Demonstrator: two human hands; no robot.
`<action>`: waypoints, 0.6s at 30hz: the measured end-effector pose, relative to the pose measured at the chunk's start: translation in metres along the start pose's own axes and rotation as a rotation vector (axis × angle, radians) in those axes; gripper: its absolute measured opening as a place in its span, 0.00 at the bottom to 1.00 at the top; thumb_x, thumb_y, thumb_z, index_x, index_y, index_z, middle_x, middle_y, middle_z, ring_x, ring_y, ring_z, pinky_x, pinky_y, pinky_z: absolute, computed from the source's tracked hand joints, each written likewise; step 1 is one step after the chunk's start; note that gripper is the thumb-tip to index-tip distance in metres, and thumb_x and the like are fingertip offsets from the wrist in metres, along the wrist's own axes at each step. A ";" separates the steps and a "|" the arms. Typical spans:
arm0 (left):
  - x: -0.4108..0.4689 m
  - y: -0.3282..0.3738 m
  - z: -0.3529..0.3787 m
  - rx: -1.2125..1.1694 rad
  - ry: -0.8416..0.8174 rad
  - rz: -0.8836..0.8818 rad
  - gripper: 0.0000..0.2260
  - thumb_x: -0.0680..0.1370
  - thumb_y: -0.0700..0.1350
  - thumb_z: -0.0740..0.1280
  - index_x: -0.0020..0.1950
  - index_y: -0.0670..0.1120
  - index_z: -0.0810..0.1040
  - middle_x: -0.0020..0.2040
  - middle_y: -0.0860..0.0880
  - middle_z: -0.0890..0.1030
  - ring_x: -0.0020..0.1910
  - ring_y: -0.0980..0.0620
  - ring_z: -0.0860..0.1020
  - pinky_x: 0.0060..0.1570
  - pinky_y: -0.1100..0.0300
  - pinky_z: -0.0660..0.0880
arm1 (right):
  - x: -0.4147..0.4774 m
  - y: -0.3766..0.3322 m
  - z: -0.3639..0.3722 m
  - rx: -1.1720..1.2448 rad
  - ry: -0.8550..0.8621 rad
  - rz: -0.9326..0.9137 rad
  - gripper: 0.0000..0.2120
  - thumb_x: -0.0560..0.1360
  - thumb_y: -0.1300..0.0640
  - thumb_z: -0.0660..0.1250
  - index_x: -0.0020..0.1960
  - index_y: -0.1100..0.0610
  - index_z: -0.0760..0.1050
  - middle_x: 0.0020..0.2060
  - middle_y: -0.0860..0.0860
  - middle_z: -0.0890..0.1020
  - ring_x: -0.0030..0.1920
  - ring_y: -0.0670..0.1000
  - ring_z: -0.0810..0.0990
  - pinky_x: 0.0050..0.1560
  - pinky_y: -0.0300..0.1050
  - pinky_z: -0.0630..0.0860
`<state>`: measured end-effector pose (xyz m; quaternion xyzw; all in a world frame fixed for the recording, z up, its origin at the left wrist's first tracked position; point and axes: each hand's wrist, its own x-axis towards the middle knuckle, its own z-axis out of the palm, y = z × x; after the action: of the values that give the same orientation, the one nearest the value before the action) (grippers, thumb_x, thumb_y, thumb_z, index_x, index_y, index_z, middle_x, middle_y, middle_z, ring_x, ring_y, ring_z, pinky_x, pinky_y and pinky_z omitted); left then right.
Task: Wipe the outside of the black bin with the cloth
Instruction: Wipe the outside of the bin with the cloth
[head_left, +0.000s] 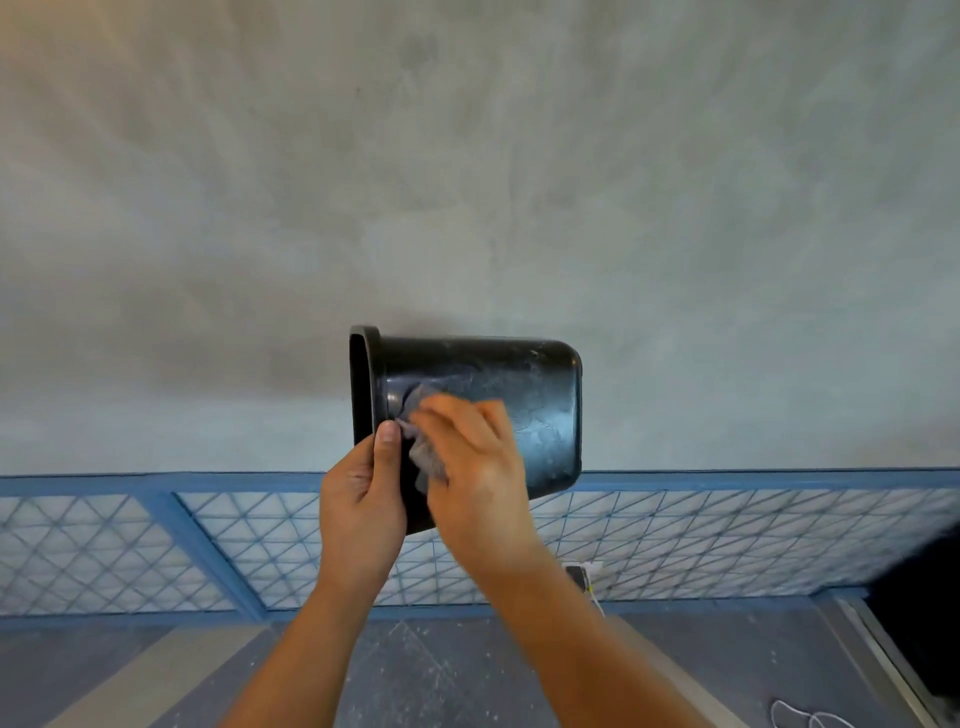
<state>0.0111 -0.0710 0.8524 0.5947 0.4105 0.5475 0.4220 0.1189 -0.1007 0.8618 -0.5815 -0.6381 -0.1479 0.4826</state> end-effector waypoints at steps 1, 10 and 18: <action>0.000 -0.001 -0.001 0.012 -0.012 0.006 0.22 0.84 0.58 0.59 0.36 0.46 0.75 0.29 0.51 0.74 0.30 0.57 0.71 0.30 0.65 0.69 | 0.014 0.003 -0.001 -0.012 0.015 0.026 0.18 0.73 0.70 0.68 0.61 0.62 0.83 0.61 0.51 0.82 0.51 0.57 0.76 0.50 0.48 0.79; 0.017 -0.003 -0.009 -0.007 0.011 -0.037 0.22 0.83 0.60 0.60 0.36 0.46 0.77 0.29 0.50 0.77 0.30 0.55 0.74 0.30 0.59 0.71 | -0.008 -0.016 0.015 0.008 -0.002 0.009 0.14 0.78 0.66 0.68 0.63 0.60 0.83 0.65 0.49 0.82 0.50 0.54 0.76 0.50 0.46 0.79; 0.013 -0.006 -0.011 0.129 -0.066 0.038 0.21 0.84 0.53 0.64 0.39 0.39 0.76 0.33 0.36 0.76 0.29 0.49 0.70 0.28 0.64 0.64 | 0.067 0.002 0.005 -0.052 0.016 0.094 0.22 0.69 0.70 0.63 0.59 0.60 0.84 0.57 0.50 0.85 0.52 0.57 0.74 0.49 0.49 0.78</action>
<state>0.0012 -0.0561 0.8510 0.6462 0.4195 0.5076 0.3857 0.1275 -0.0566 0.9115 -0.6218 -0.6023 -0.1462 0.4788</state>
